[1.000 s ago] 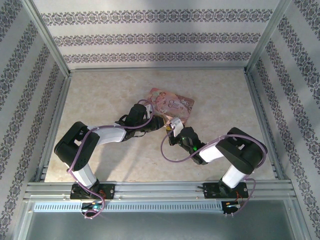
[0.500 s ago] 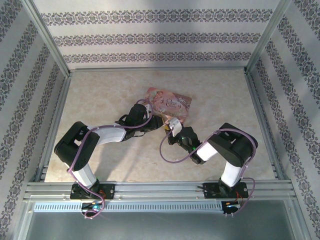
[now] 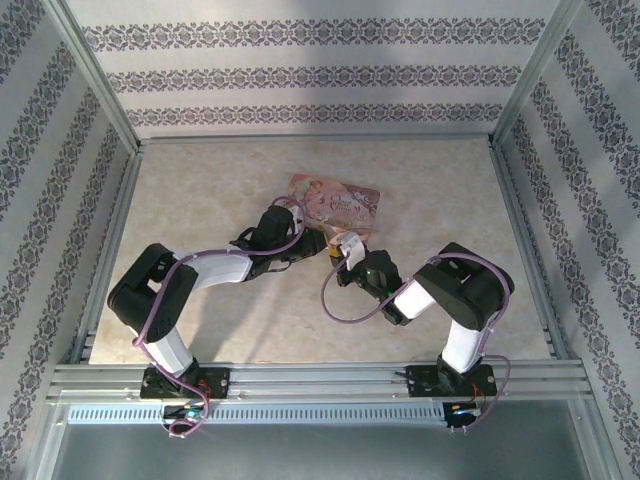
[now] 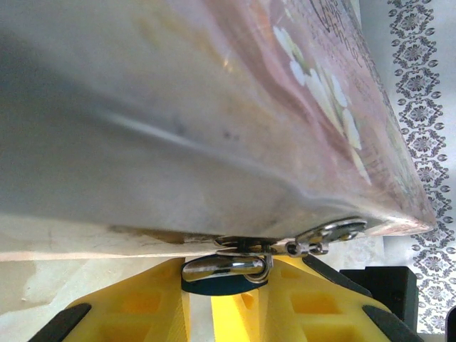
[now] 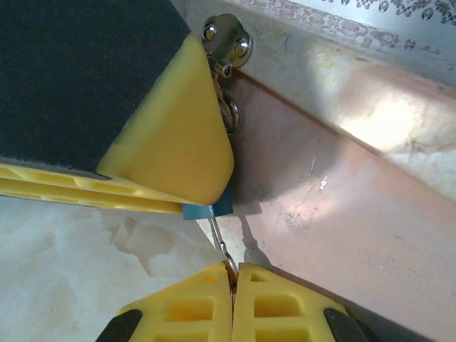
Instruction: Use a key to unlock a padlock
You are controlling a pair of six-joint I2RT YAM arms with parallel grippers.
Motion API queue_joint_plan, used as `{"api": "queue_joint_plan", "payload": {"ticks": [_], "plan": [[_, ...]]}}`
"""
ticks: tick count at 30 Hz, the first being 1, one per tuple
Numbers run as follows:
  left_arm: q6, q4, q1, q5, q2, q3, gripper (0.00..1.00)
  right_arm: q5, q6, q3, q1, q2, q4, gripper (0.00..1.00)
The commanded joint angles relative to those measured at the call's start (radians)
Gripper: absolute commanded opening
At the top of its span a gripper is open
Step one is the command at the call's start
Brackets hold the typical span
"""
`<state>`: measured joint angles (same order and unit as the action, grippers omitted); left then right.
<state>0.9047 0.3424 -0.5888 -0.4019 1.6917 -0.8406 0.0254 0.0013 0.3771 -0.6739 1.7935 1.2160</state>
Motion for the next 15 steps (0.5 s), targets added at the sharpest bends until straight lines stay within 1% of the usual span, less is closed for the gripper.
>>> {"api": "queue_joint_plan", "payload": {"ticks": [1, 4, 12, 15], "plan": [[0.022, 0.027, -0.037, -0.17, -0.061, -0.048, 0.26, 0.074, 0.023, 0.039, 0.028, -0.03, 0.037, 0.0], [0.022, 0.008, -0.038, -0.178, -0.059, -0.058, 0.26, 0.121, 0.039, 0.051, 0.054, -0.051, 0.031, 0.0], [0.028, -0.011, -0.043, -0.186, -0.067, -0.066, 0.26, 0.187, 0.029, 0.077, 0.077, -0.063, 0.007, 0.0], [0.028, -0.026, -0.043, -0.187, -0.076, -0.07, 0.26, 0.228, 0.041, 0.078, 0.103, -0.085, -0.009, 0.0]]}}
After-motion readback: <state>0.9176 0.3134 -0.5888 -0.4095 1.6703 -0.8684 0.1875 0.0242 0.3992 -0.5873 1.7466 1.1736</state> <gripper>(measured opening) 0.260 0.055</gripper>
